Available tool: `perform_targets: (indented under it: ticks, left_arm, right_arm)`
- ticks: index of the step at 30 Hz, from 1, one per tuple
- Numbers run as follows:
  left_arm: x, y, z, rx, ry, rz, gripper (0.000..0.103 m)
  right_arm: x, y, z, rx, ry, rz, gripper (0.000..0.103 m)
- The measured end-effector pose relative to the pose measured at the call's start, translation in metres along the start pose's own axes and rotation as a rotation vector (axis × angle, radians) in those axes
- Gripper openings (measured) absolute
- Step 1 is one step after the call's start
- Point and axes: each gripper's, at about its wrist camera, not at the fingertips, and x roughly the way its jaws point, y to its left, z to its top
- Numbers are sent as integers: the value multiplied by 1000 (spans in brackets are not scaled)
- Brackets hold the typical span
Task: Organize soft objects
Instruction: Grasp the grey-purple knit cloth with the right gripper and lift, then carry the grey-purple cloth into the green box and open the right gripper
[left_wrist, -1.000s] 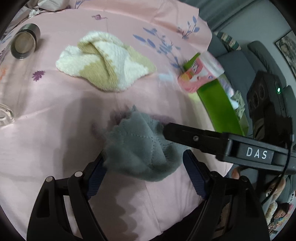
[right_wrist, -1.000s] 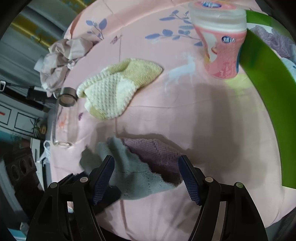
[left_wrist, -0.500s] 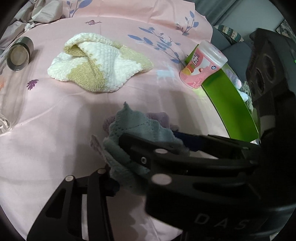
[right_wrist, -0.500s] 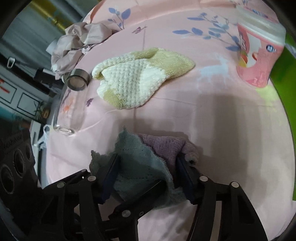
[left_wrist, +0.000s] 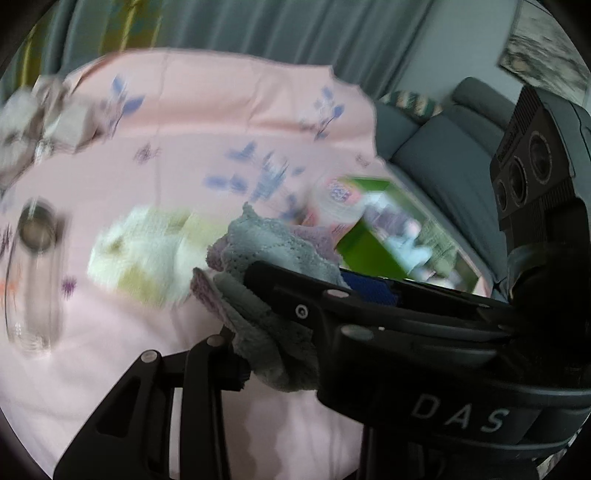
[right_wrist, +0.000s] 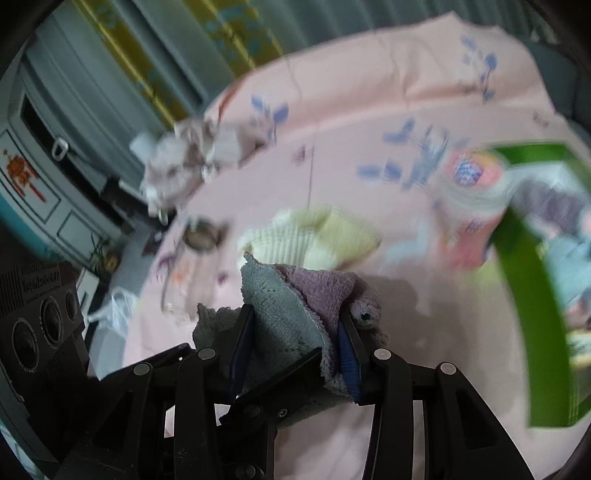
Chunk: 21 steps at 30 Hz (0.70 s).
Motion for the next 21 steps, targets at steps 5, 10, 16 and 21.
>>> perform_targets:
  ticks: [5, 10, 16, 21]
  left_arm:
    - [-3, -48, 42, 109, -94, -45, 31]
    - [17, -101, 70, 242, -158, -123, 31]
    - [73, -137, 72, 297, -93, -171, 31]
    - [113, -150, 71, 308, -15, -206, 30]
  right_arm:
    - [-54, -21, 34, 30, -154, -29, 45]
    - [-107, -55, 53, 88, -350, -130, 45]
    - [-116, -124, 47, 254, -421, -122, 40]
    - [-107, -168, 42, 380, -420, -159, 34]
